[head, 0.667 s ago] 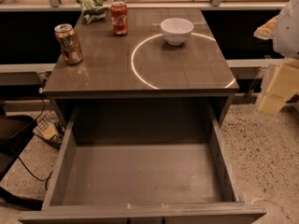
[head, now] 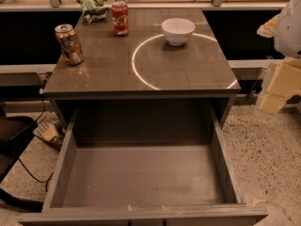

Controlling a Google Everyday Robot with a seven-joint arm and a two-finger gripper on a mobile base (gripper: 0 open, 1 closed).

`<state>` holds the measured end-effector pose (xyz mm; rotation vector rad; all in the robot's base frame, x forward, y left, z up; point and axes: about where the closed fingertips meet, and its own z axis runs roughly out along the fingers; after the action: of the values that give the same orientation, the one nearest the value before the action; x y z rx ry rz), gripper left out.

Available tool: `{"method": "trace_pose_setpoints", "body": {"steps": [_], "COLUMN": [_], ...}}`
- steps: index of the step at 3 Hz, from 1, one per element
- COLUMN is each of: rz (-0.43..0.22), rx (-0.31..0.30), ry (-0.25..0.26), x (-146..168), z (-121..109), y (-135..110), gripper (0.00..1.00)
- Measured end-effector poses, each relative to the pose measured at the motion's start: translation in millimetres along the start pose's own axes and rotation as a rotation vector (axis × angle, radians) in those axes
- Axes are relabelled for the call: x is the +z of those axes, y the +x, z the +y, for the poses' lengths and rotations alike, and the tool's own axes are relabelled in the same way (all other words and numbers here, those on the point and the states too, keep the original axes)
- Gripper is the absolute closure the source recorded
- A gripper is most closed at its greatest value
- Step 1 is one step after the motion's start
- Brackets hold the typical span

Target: Move white bowl near orange can

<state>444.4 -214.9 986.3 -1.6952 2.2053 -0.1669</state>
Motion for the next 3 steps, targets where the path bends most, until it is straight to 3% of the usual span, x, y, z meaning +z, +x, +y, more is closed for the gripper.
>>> {"method": "trace_pose_setpoints", "body": {"steps": [1, 2, 3], "rz": [-0.007, -0.063, -0.118], "rx": [-0.013, -0.032, -0.051], "ry": [0.073, 0.196, 0.285], "x": [16.9, 42.3, 64.3], "z": [-29.5, -87.9, -136.6], "y": [-4.3, -24.4, -48.4], "gripper": [0.0, 0.0, 0.0]}}
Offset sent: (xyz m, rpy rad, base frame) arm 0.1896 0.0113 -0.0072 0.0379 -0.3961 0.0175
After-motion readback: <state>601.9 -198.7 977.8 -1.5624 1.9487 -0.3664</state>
